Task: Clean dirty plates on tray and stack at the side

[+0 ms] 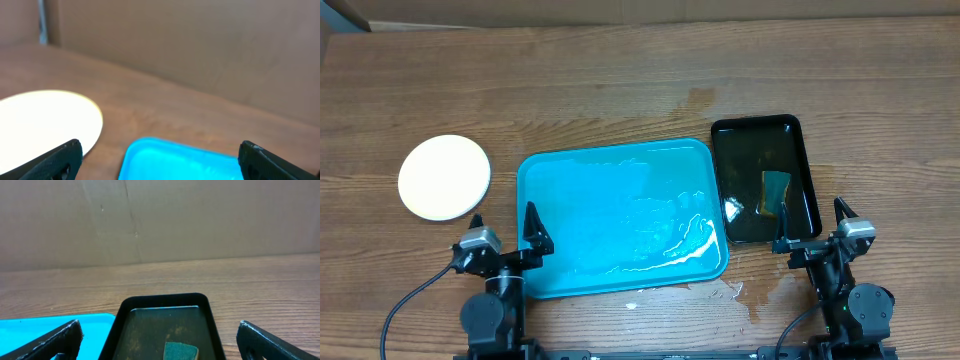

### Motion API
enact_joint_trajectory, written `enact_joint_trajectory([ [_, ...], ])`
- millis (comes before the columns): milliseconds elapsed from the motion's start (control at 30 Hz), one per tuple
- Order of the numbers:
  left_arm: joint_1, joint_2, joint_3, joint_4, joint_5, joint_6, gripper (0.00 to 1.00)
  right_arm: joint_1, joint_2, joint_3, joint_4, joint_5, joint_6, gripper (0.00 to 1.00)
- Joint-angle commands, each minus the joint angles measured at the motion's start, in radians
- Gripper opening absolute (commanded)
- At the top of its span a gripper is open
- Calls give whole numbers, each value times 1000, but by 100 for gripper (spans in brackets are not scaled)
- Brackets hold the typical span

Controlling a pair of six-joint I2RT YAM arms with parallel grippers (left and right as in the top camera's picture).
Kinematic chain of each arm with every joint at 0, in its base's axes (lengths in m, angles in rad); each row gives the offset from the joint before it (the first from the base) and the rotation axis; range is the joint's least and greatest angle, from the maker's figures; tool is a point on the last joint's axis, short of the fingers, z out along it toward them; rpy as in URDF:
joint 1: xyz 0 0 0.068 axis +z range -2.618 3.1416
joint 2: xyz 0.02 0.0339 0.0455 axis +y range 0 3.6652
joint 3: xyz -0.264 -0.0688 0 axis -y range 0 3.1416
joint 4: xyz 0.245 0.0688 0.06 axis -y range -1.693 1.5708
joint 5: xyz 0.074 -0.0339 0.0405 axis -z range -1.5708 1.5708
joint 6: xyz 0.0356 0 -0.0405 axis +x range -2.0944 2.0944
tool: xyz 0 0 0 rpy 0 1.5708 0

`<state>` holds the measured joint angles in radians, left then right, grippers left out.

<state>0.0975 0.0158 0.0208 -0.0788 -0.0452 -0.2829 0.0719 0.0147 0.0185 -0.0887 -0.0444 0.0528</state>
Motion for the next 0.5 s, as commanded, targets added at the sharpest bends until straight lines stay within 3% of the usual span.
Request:
enact_joint_trajectory([
  [0,-6,-12,-6,-11,-35,78,100,-4,-12,-11,8,6,7,100],
  [267,-6,-12,-6,-16,18,259,100,-4,-12,-11,8,6,7,100],
  [467,-6,-12,-6,-16,19,261,100,-4,-12,-11,8,6,7,100],
])
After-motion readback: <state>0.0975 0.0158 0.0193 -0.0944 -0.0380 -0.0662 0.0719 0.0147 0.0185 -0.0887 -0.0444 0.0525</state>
